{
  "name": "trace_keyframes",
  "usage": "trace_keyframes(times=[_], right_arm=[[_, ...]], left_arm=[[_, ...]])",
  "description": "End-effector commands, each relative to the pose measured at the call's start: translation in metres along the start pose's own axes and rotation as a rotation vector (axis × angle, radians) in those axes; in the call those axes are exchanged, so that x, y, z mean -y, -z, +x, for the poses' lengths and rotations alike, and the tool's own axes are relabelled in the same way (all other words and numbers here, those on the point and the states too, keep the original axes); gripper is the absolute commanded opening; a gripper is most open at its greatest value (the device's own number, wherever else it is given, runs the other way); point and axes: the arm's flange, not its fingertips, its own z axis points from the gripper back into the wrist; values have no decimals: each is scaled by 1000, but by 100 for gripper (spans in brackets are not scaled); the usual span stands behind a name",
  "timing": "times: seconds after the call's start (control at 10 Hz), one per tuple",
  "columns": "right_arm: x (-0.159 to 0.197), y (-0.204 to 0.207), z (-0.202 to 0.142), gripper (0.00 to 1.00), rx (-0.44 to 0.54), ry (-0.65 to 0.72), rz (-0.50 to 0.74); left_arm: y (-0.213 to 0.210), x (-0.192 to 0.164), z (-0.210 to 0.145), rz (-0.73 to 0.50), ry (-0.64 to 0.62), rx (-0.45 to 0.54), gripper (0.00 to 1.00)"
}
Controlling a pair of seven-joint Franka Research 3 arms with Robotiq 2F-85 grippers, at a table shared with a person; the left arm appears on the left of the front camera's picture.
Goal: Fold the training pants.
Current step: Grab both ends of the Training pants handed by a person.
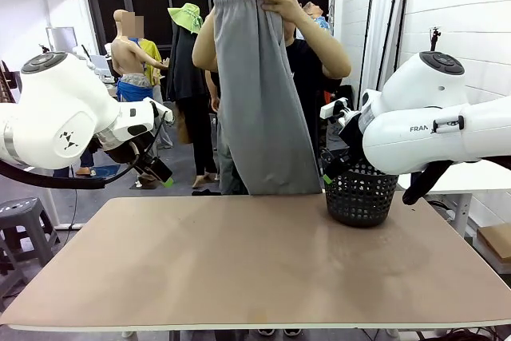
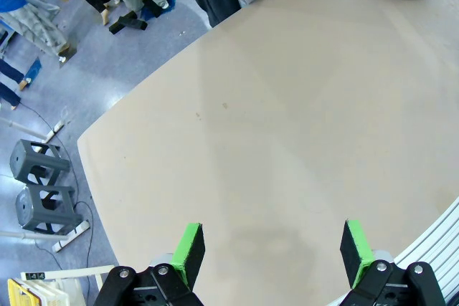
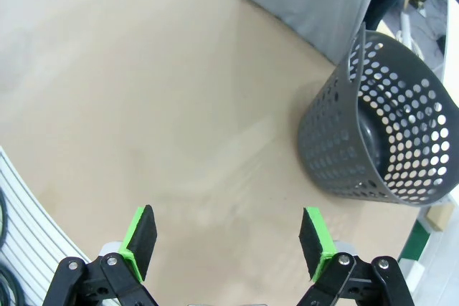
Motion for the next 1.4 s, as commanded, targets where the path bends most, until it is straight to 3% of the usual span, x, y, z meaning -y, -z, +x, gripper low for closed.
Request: trace_keyframes(times=[0.0,1.3], right_arm=[[1,0,0,100,3,1,0],[1,0,0,100,3,1,0]], left_arm=[[-1,-1,1,-4,-3,11,100],[-1,-1,1,-4,-3,11,100]])
